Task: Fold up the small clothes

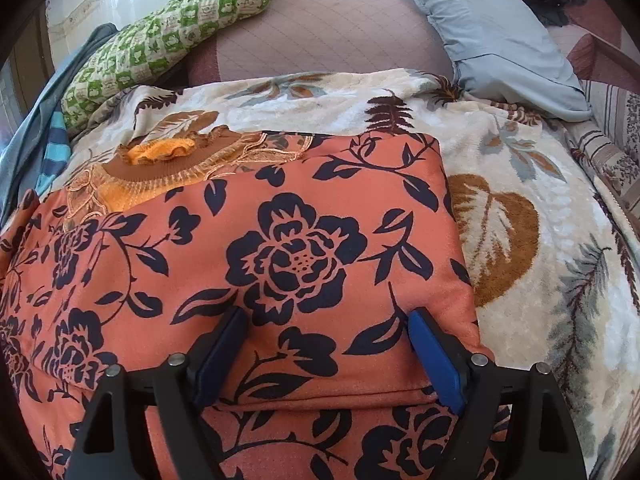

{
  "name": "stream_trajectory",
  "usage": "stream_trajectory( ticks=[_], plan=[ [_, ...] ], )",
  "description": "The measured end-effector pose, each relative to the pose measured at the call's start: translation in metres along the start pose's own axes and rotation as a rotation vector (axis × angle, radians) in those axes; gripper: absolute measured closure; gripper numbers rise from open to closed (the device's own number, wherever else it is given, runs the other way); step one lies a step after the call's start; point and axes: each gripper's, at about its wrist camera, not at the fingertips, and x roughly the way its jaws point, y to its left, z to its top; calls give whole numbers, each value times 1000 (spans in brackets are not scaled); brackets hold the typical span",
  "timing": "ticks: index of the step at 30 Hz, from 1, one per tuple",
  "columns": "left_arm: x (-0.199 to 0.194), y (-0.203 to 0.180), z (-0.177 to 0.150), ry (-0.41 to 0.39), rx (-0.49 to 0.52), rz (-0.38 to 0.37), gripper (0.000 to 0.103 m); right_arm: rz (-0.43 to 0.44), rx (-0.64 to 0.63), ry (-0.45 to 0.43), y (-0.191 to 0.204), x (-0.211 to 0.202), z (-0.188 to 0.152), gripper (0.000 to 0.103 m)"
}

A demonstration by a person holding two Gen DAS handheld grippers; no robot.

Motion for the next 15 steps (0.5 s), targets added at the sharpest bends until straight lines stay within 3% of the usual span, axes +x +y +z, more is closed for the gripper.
stream_trajectory(
  ticks=[2,4,8,15],
  plan=[
    [0,-2,1,-18,19,19,84,7,6,-3,0,0,1,17],
    [-1,-6,2,-13,53,47,96,13,12,-6,-1,0,1,17],
    [-26,-37,-6,-78,145,15,97,27,30,-10,-4,-2,3,19],
    [-91,-153,-61,-101,505,-76,97,149,161,-20,-22,-14,14,19]
  ],
)
